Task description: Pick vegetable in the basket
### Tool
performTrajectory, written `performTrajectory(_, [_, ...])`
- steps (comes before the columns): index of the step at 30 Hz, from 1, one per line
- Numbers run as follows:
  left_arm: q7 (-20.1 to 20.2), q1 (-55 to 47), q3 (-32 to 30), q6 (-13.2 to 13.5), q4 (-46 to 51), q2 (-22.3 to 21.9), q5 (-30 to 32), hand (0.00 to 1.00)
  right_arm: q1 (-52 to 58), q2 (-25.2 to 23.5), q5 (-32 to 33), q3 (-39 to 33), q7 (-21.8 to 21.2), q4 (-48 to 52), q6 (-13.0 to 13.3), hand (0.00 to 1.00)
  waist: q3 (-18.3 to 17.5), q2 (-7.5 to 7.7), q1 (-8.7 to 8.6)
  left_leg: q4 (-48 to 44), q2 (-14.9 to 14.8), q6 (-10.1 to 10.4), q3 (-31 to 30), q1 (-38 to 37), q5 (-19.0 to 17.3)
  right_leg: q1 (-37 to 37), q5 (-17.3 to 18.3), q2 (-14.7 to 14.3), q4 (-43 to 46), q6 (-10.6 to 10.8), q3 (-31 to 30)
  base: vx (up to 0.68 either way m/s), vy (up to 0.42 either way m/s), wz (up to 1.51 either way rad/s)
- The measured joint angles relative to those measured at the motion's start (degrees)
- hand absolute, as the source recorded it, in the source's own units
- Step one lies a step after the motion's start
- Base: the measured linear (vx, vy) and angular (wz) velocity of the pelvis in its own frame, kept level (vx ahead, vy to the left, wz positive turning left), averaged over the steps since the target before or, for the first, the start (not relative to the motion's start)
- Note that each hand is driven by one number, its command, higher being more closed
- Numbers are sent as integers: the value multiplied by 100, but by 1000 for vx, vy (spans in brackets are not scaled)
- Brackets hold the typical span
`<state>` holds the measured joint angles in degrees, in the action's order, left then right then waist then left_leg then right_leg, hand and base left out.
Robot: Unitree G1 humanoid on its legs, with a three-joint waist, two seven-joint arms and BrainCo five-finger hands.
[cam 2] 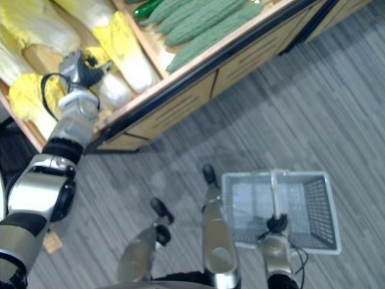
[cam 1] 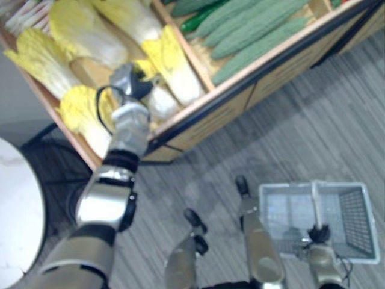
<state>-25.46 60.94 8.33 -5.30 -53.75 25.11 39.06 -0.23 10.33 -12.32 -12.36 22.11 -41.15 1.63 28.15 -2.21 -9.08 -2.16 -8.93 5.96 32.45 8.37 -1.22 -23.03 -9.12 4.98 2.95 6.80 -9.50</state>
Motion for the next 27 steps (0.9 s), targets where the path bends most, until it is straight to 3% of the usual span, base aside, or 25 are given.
performTrajectory(13, [199,-1001,497,-1,342,287,253,100,166,102,-5,116,-158,-288,38,100,-60,-104,131,5,66,-14,-359,-971,-115,1279,163,137,-105,-6,482,15,9,16])
performTrajectory(23, [-69,-2187,697,56,2257,384,500,100,758,29,-12,-525,-275,-647,-38,100,-1090,-162,155,329,228,-46,-566,-1554,-65,1899,233,230,-273,4,669,26,18,7])
performTrajectory(27, [-123,-2391,1173,265,2570,-42,563,100,968,-20,-16,-593,-273,-338,-151,100,-1272,-89,136,410,288,0,-491,-1790,-100,1911,476,257,13,26,552,-12,1,-10])
